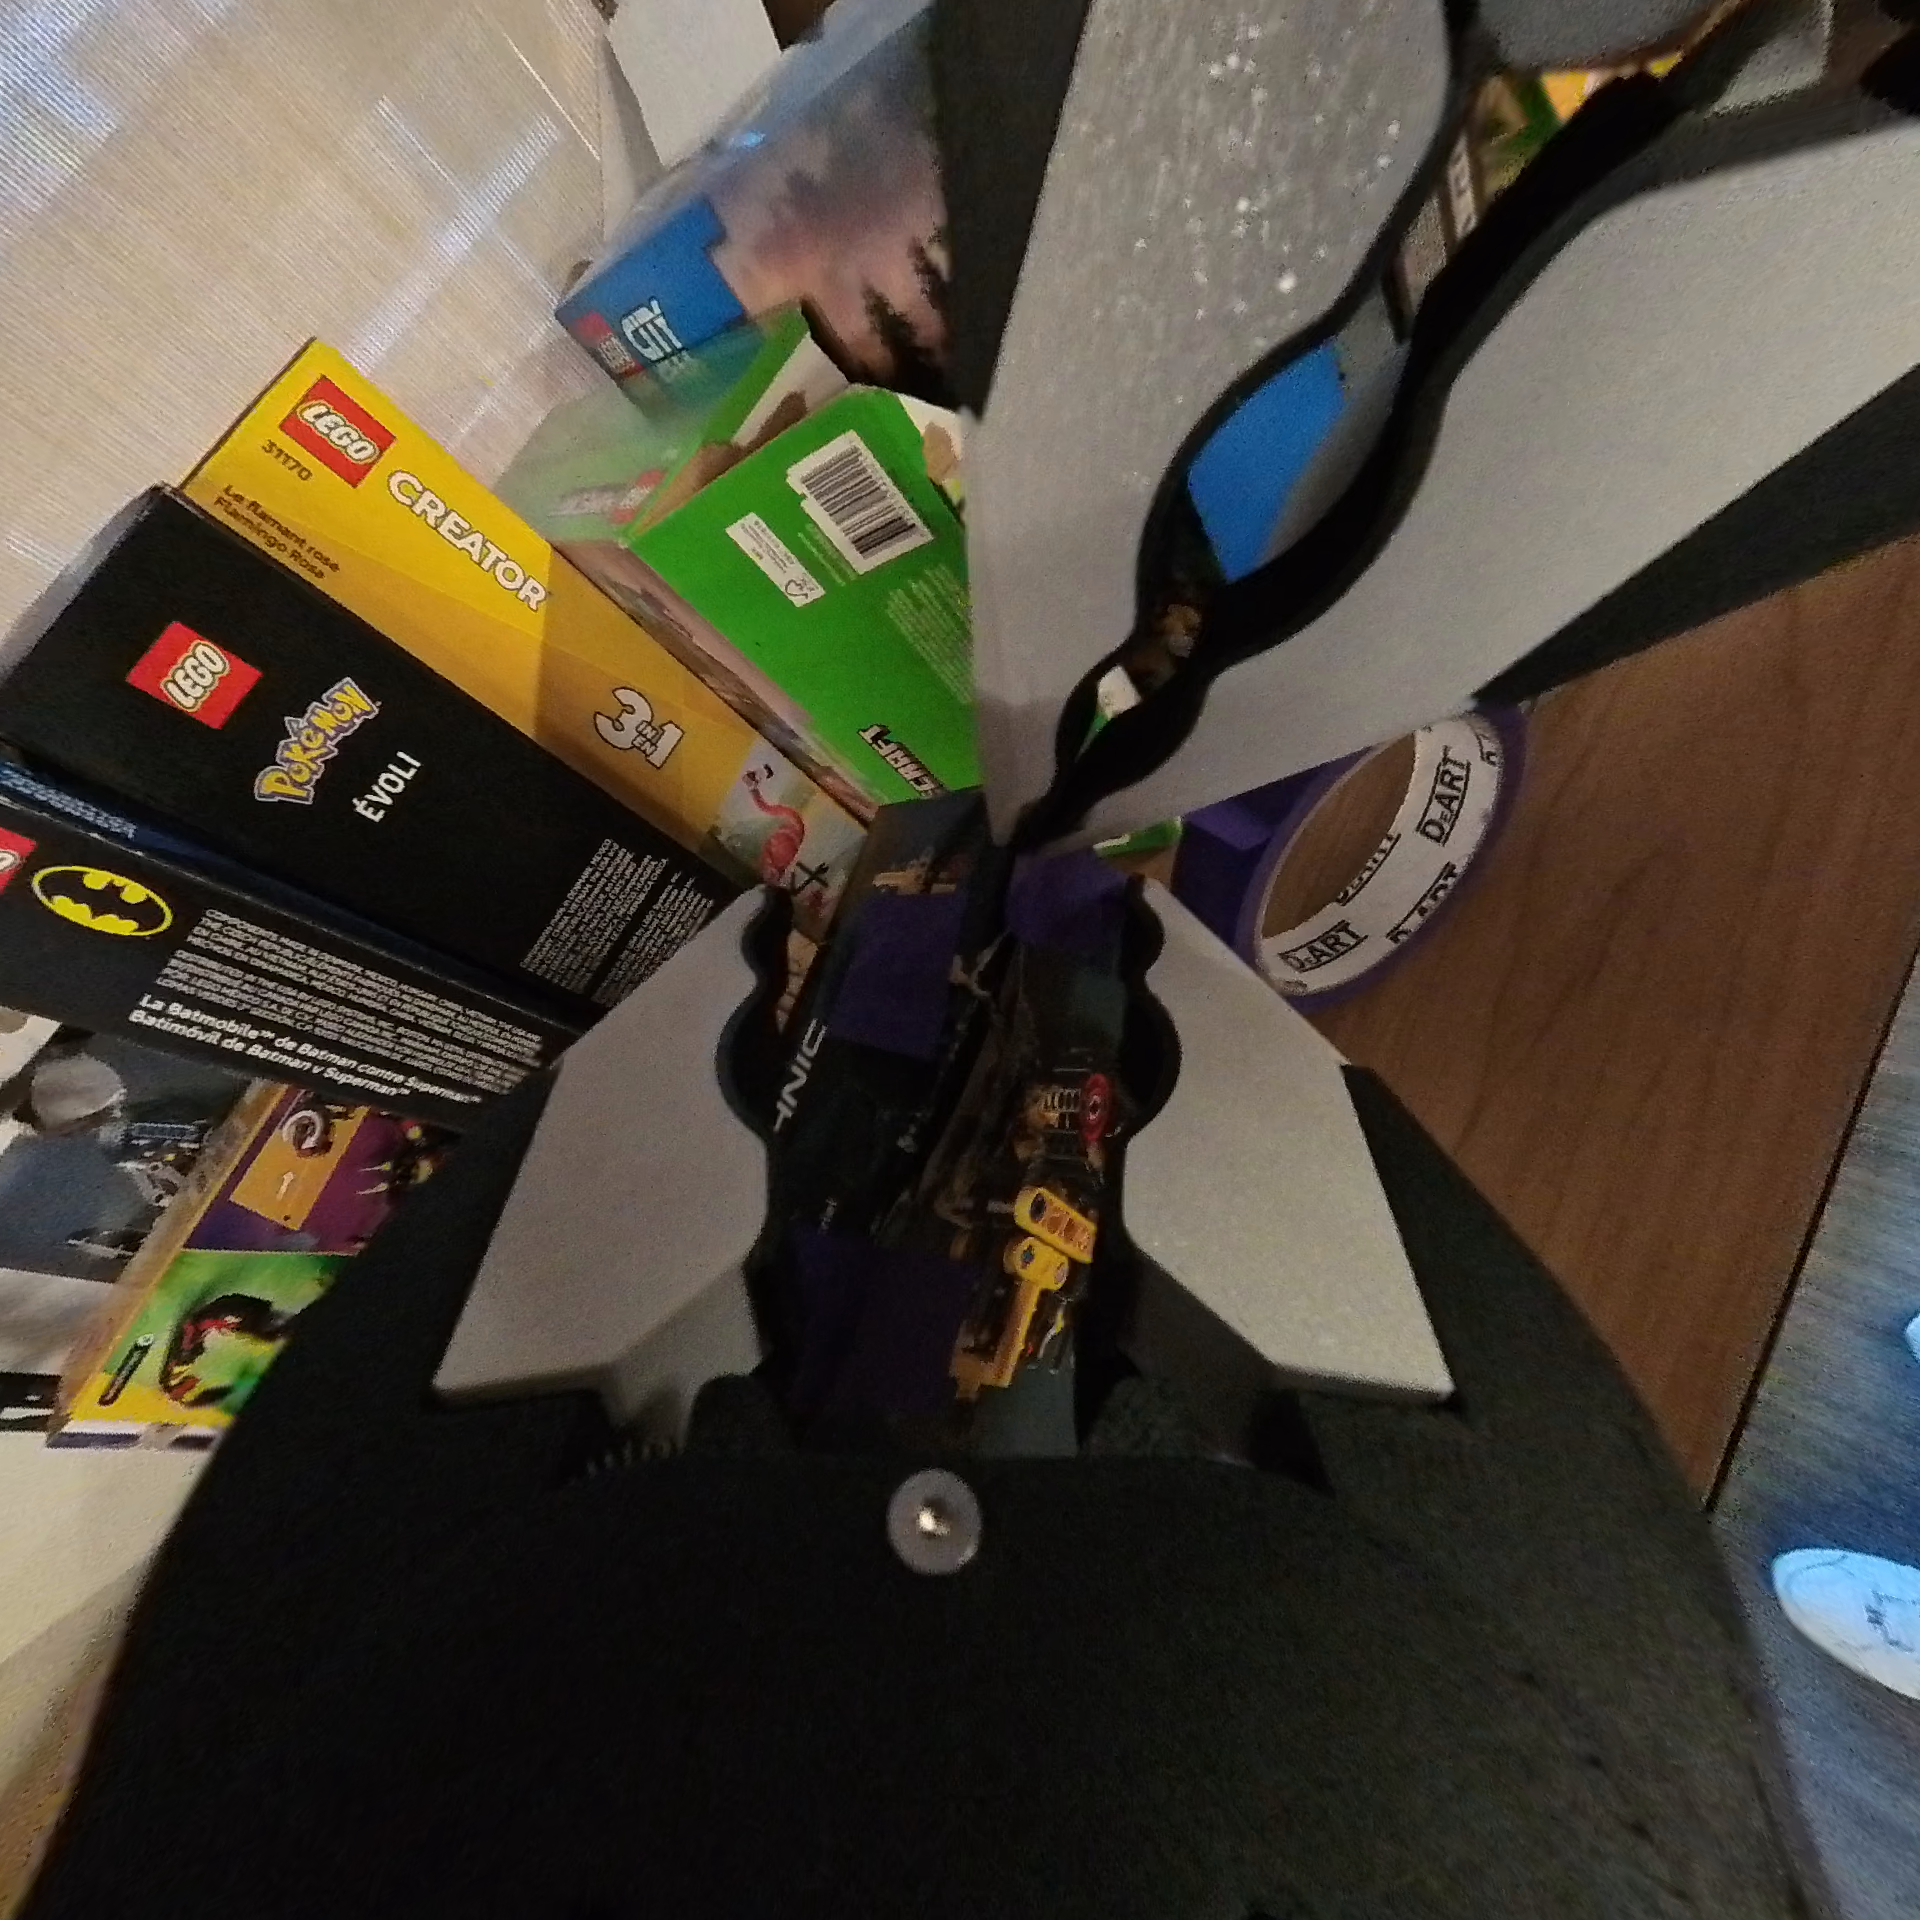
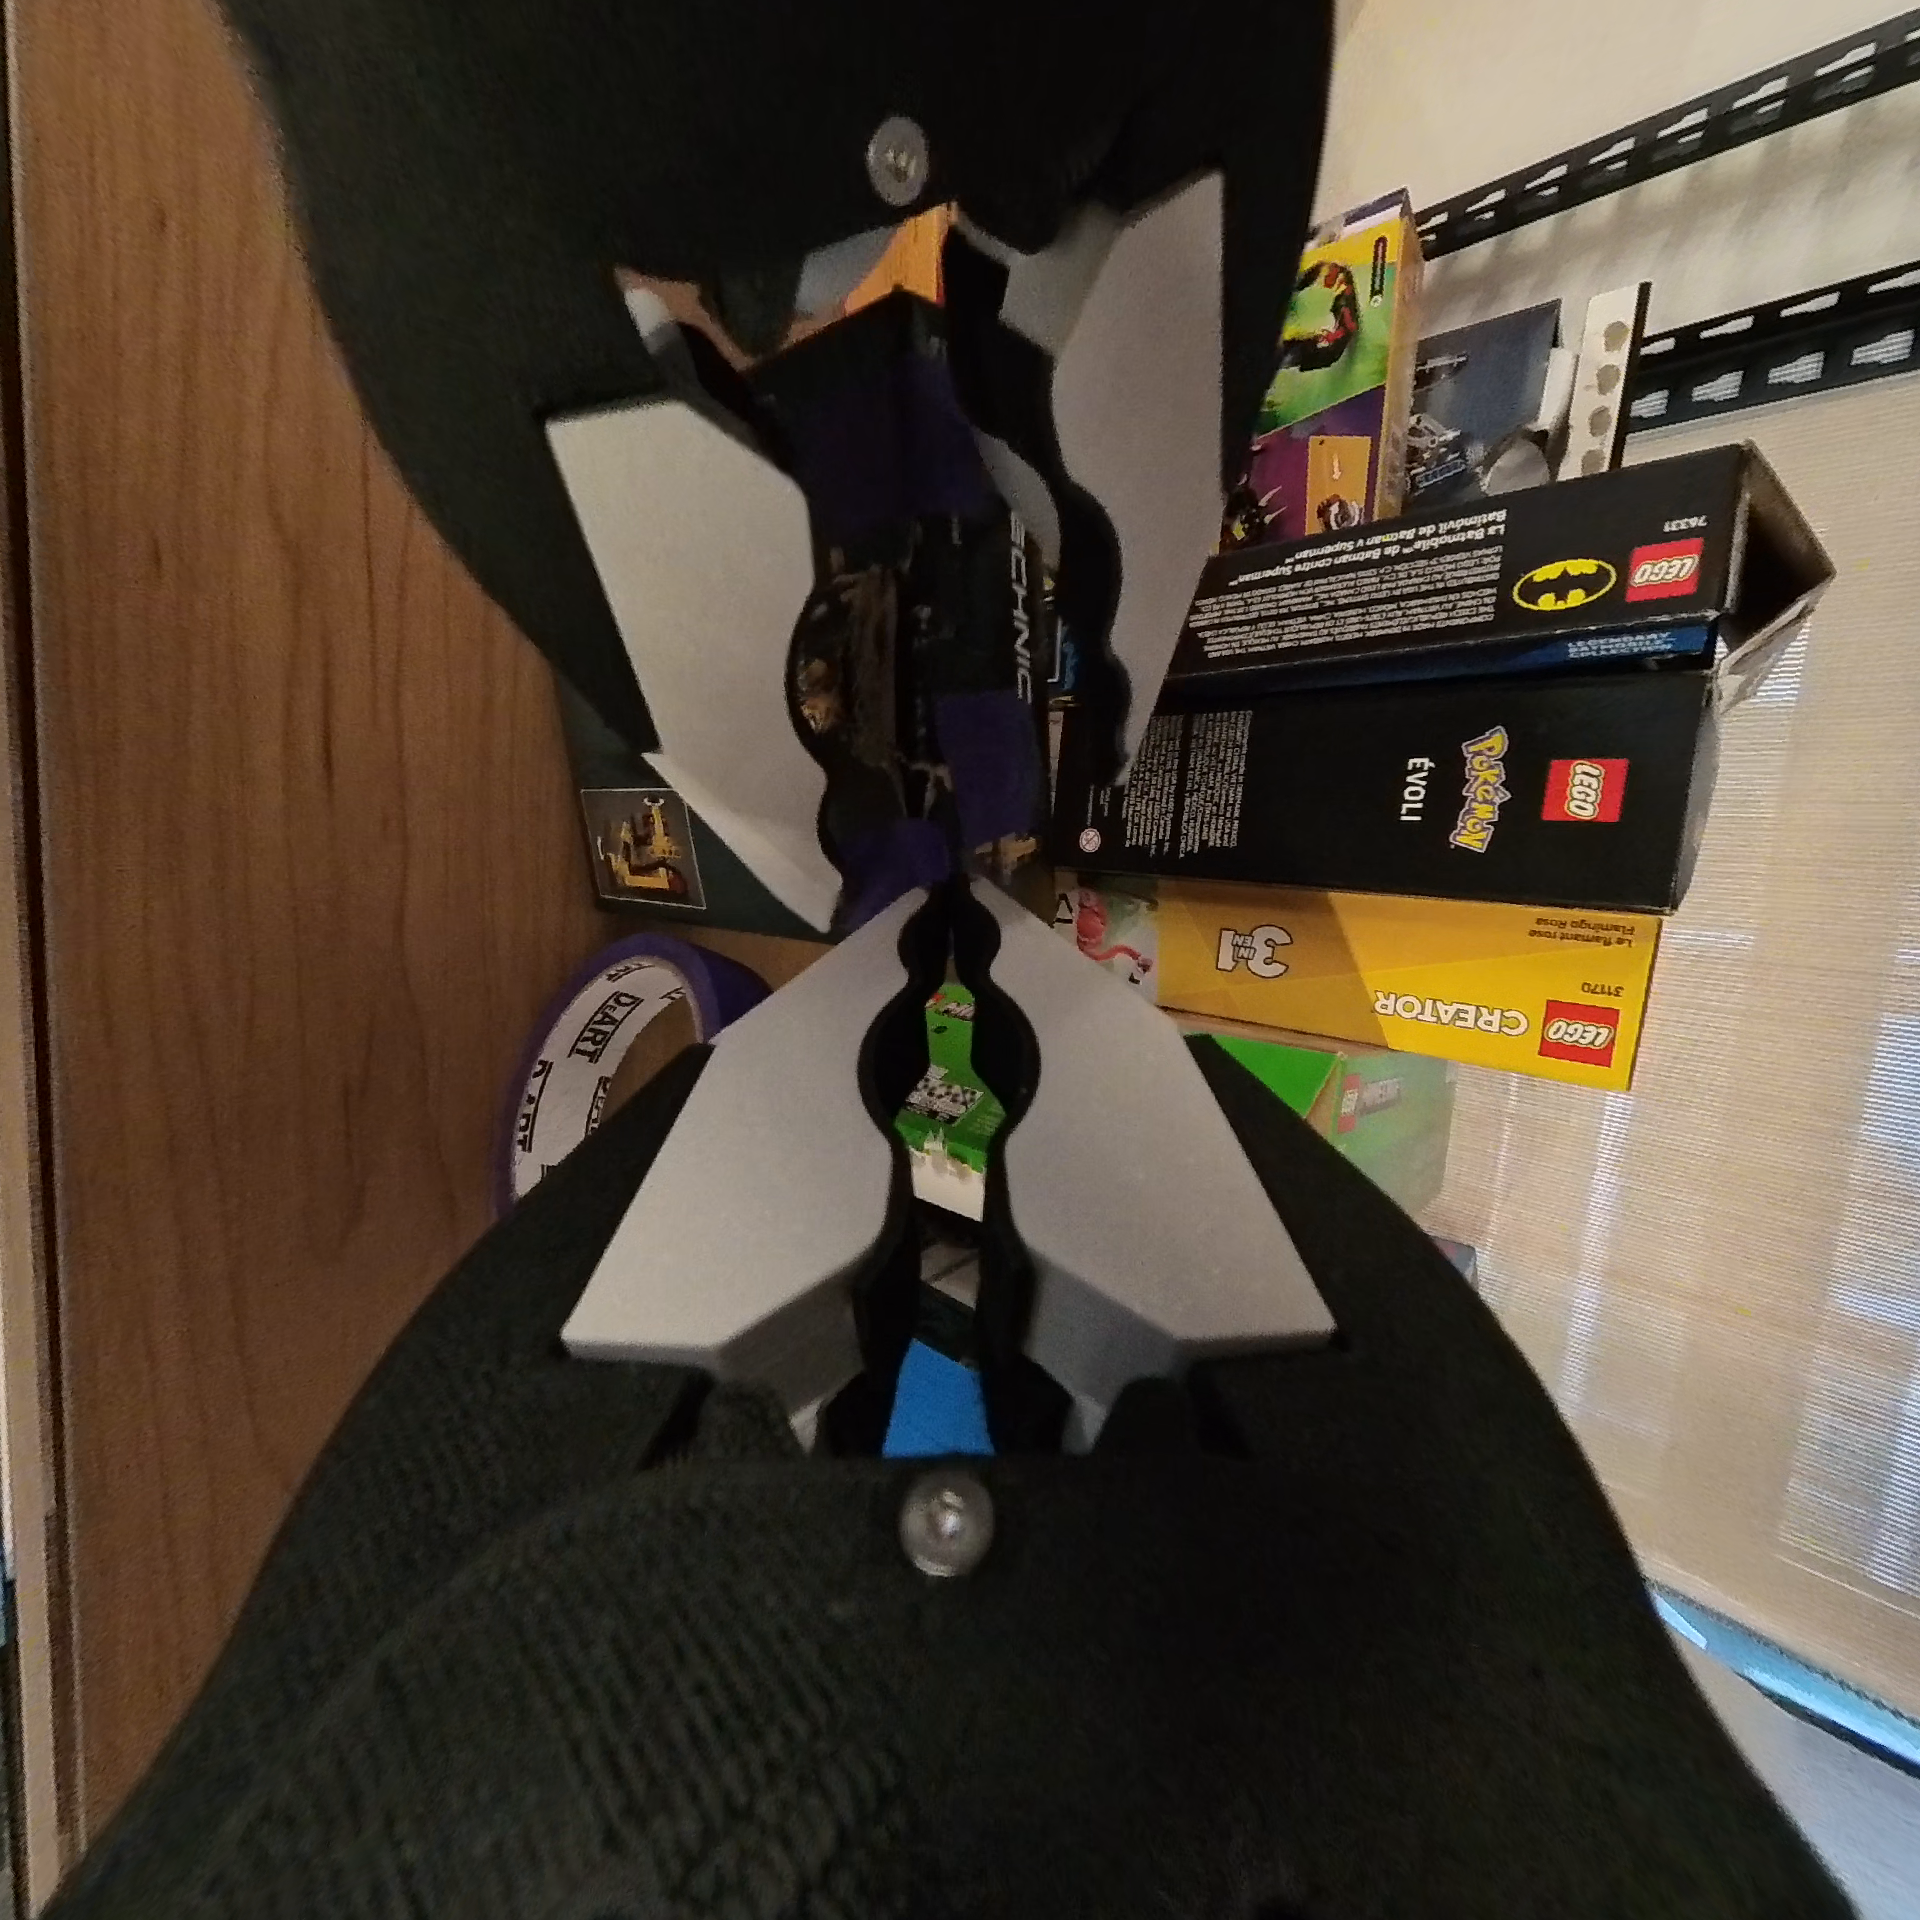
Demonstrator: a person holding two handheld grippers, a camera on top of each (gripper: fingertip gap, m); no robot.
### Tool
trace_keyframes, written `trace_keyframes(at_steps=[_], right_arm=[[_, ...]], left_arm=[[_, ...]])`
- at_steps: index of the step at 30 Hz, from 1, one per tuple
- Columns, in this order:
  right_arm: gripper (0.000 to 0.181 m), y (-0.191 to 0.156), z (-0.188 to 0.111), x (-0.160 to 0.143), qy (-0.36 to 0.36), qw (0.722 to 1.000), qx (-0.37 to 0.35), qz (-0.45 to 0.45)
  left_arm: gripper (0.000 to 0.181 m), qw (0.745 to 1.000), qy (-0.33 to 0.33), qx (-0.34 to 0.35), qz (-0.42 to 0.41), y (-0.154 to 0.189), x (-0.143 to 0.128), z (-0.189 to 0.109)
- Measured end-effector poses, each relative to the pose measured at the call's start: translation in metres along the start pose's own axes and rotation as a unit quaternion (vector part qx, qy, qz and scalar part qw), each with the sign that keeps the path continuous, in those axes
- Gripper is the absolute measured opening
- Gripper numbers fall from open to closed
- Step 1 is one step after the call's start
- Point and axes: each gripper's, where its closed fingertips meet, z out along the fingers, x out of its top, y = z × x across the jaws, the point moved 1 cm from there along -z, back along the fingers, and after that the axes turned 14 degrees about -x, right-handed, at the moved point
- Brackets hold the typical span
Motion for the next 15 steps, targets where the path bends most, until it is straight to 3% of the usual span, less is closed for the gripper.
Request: trace_keyframes(at_steps=[1,5,12,15], right_arm=[[0.0,-0.0002,-0.0002,0.0,0.001,1.0,0.001,-0.001],[0.0,0.0001,-0.0003,0.0004,0.006,1.0,0.002,0.001],[0.0,0.0007,0.0005,0.0001,0.007,1.0,0.006,0.006],[0.0,0.0009,0.0009,-0.0018,0.006,1.0,0.005,0.004]], left_arm=[[0.062,1.0,0.006,-0.002,-0.004,-0.0007,0.0008,-0.0001],[0.048,1.0,0.026,-0.001,-0.008,-0.0052,0.0025,-0.003],[0.053,0.998,-0.019,0.034,0.047,-0.0057,-0.006,0.0033],[0.046,0.996,-0.029,0.049,0.073,-0.0034,-0.0058,0.0047]])
